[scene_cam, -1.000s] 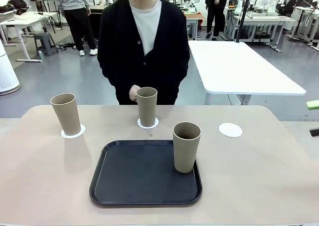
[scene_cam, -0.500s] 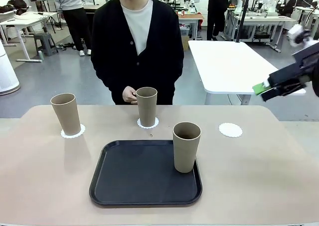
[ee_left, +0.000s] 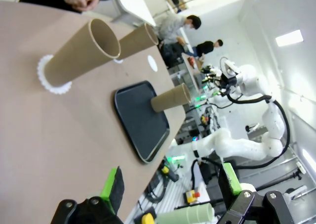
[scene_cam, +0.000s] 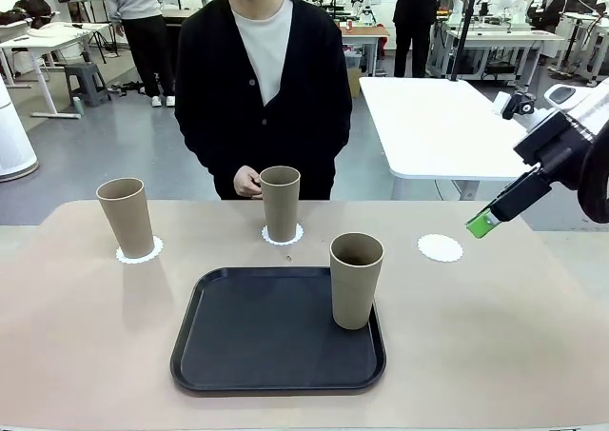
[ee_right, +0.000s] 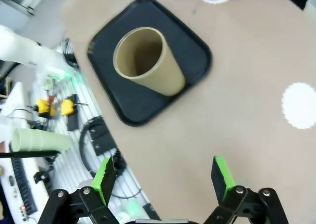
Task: Place coasters on the table and set cups on them.
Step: Take one Reusable plastic cup from the Flat Tray and place it on a coaster set by the human.
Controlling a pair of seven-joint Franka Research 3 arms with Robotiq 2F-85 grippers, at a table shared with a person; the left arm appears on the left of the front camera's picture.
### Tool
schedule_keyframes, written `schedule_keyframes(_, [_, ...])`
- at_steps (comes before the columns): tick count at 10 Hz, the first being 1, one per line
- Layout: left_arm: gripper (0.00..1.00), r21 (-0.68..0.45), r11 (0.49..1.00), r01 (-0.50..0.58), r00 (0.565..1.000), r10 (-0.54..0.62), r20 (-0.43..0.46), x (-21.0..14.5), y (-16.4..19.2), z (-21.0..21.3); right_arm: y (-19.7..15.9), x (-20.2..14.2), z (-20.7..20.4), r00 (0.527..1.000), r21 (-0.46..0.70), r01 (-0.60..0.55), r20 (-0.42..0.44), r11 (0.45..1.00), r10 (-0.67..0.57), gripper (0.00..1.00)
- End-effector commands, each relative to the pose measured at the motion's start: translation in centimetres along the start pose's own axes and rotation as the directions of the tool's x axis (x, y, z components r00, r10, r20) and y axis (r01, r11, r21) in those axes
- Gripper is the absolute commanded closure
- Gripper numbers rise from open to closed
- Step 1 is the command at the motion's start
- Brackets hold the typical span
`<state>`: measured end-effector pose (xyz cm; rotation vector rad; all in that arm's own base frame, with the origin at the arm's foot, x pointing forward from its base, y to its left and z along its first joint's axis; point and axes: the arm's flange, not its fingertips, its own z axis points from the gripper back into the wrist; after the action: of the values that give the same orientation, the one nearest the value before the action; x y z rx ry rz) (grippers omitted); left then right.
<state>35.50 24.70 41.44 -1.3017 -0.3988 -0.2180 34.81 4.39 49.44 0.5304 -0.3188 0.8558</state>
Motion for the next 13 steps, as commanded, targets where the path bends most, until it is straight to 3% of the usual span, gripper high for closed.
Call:
schedule_keyframes(1, [0.0, -0.002, 1.0, 0.005, 1.0, -0.005, 0.015, 0.1, -0.1, 0.2, 0.2, -0.1, 0.0, 1.0, 0.043, 0.014, 0.012, 0.999, -0.015, 0.0])
schedule_keyframes(5, [0.0, -0.002, 1.0, 0.005, 1.0, -0.005, 0.015, 0.1, -0.1, 0.2, 0.0, -0.1, 0.0, 1.0, 0.02, 0.0, 0.007, 1.0, 0.0, 0.0])
schedule_keyframes(6, [0.0, -0.002, 1.0, 0.005, 1.0, -0.005, 0.015, 0.1, -0.1, 0.2, 0.9, -0.6, -0.7, 0.973, -0.054, -0.228, 0.028, 0.972, 0.229, 0.0])
schedule_keyframes(7, [0.0, -0.002, 1.0, 0.005, 1.0, -0.005, 0.015, 0.1, -0.1, 0.2, 1.3, -0.3, -1.8, 0.922, -0.098, -0.374, 0.064, 0.922, 0.381, 0.0])
schedule_keyframes(8, [0.0, -0.002, 1.0, 0.005, 1.0, -0.005, 0.015, 0.1, -0.1, 0.2, 1.1, 0.1, -3.3, 0.872, -0.162, -0.471, 0.064, 0.867, 0.486, 0.0])
schedule_keyframes(9, [0.0, -0.002, 1.0, 0.005, 1.0, -0.005, 0.015, 0.1, -0.1, 0.2, 0.5, 0.3, -5.0, 0.817, -0.149, -0.554, 0.089, 0.819, 0.569, 0.0])
schedule_keyframes(11, [0.0, -0.002, 1.0, 0.005, 1.0, -0.005, 0.015, 0.1, -0.1, 0.2, -1.6, 0.2, -7.4, 0.767, -0.069, -0.611, 0.195, 0.788, 0.612, 0.0])
schedule_keyframes(13, [0.0, -0.002, 1.0, 0.005, 1.0, -0.005, 0.015, 0.1, -0.1, 0.2, -3.1, -0.3, -8.8, 0.752, 0.006, -0.631, 0.252, 0.776, 0.609, 0.0])
